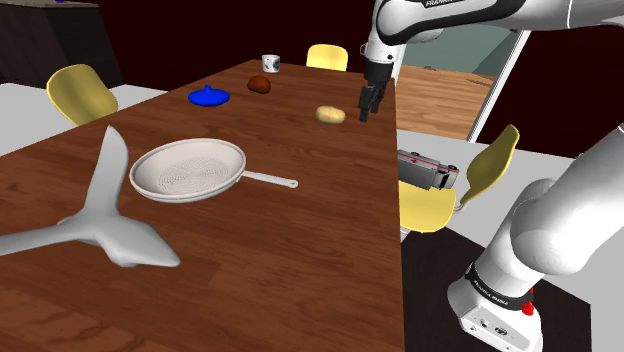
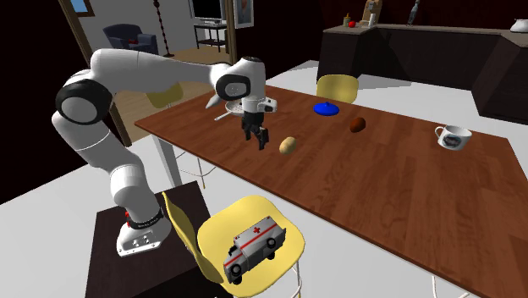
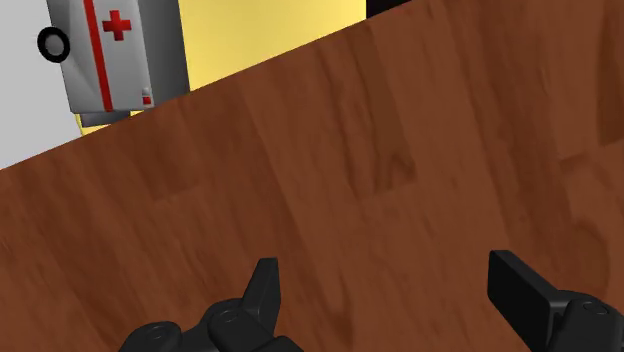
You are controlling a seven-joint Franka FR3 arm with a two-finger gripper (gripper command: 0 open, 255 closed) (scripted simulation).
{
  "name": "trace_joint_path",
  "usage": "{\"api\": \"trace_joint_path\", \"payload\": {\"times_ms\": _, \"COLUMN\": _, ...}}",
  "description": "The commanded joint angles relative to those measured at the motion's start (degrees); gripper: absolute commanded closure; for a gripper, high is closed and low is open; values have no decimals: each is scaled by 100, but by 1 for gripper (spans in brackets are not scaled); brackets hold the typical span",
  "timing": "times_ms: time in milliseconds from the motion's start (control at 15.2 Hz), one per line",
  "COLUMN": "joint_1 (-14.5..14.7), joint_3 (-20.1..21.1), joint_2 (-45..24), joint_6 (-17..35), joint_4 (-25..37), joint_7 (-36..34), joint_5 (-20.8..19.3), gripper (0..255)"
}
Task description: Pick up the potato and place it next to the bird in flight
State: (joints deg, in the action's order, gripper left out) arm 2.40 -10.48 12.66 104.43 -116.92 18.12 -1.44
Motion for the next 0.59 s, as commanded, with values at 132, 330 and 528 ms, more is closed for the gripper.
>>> {"api": "trace_joint_path", "payload": {"times_ms": 132, "joint_1": 20, "joint_3": -75, "joint_2": -840, "joint_6": 263, "joint_4": 745, "joint_7": 263, "joint_5": 150, "gripper": 0}}
{"api": "trace_joint_path", "payload": {"times_ms": 330, "joint_1": -1, "joint_3": -118, "joint_2": -1455, "joint_6": 357, "joint_4": 1384, "joint_7": 473, "joint_5": 285, "gripper": 0}}
{"api": "trace_joint_path", "payload": {"times_ms": 528, "joint_1": -51, "joint_3": -136, "joint_2": -2089, "joint_6": 380, "joint_4": 2111, "joint_7": 671, "joint_5": 435, "gripper": 0}}
